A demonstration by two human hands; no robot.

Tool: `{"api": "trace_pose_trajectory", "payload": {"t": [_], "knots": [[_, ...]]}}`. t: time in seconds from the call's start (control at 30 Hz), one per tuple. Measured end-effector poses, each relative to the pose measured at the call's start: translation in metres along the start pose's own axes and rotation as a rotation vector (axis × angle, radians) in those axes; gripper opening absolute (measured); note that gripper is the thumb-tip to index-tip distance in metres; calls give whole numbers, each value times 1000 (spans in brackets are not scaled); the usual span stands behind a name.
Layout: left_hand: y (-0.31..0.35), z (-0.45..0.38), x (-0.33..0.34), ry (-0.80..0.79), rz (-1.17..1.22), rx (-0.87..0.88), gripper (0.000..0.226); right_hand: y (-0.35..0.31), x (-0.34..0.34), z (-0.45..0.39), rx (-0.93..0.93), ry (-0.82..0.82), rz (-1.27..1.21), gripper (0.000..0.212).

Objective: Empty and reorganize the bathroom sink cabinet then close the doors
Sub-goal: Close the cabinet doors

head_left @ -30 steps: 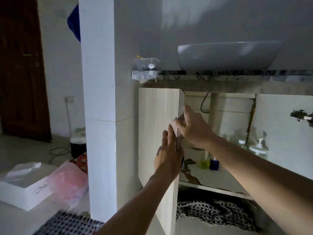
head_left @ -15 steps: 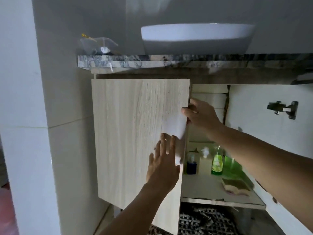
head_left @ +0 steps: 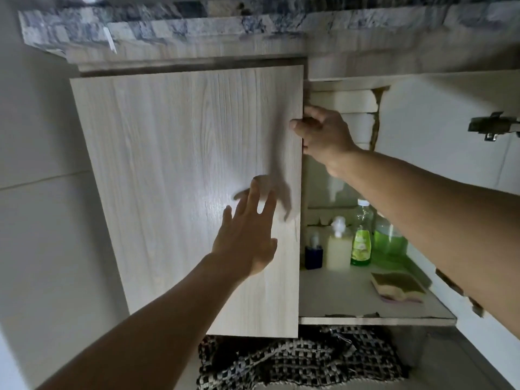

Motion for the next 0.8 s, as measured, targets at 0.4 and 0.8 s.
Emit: {"api": "trace_pose_trajectory", "payload": {"t": [0.4,0.8], "knots": [[3,-7,13,-168,-84,-148,89,4,7,12,-155,-35,680,21],[91,33,-39,-161,171,-76,86,-39,-91,144,-337,-108,1042,61]]}}
Point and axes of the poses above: each hand's wrist, its own z-axis away from the middle knuckle, its own x-axis out of the palm, y = z × x, the point moved 2 cm from there along -z, towards the middle knuckle, and after that the axes turned 15 degrees about z, right-handed, at the moved point
